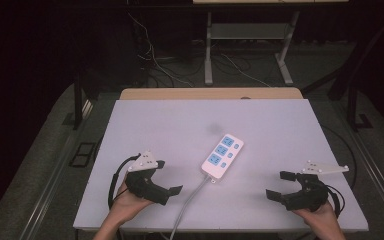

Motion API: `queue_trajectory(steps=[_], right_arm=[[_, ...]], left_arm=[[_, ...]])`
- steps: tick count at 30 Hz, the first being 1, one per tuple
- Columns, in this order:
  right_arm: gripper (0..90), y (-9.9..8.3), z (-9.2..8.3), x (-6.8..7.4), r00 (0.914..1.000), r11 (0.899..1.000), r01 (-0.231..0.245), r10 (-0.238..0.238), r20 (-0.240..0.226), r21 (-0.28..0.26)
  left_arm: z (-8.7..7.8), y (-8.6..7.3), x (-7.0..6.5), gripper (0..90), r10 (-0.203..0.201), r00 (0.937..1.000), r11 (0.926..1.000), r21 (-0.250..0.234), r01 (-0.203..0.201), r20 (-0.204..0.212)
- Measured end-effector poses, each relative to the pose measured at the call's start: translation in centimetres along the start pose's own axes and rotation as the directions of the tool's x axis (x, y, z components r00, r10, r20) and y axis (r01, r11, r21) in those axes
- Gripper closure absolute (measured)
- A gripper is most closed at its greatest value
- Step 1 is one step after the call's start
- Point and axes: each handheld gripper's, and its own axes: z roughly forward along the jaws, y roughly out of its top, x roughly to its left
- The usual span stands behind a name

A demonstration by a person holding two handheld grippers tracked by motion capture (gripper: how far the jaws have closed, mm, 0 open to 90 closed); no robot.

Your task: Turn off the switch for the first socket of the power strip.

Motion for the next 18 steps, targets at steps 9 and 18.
queue_trajectory(steps=[9,18], right_arm=[[0.3,0.0,0.0,0.1,1.0000,1.000,0.001,-0.001,-0.001,0.002],[0.3,0.0,0.0,0.0,1.0000,1.000,0.001,-0.001,-0.002,0.004]], left_arm=[[0.5,1.6,0.1,0.0,0.011,0.9997,0.9994,0.031,-0.011,0.020],[1.3,2.8,0.3,0.0,0.021,0.9989,0.9984,0.052,-0.023,0.042]])
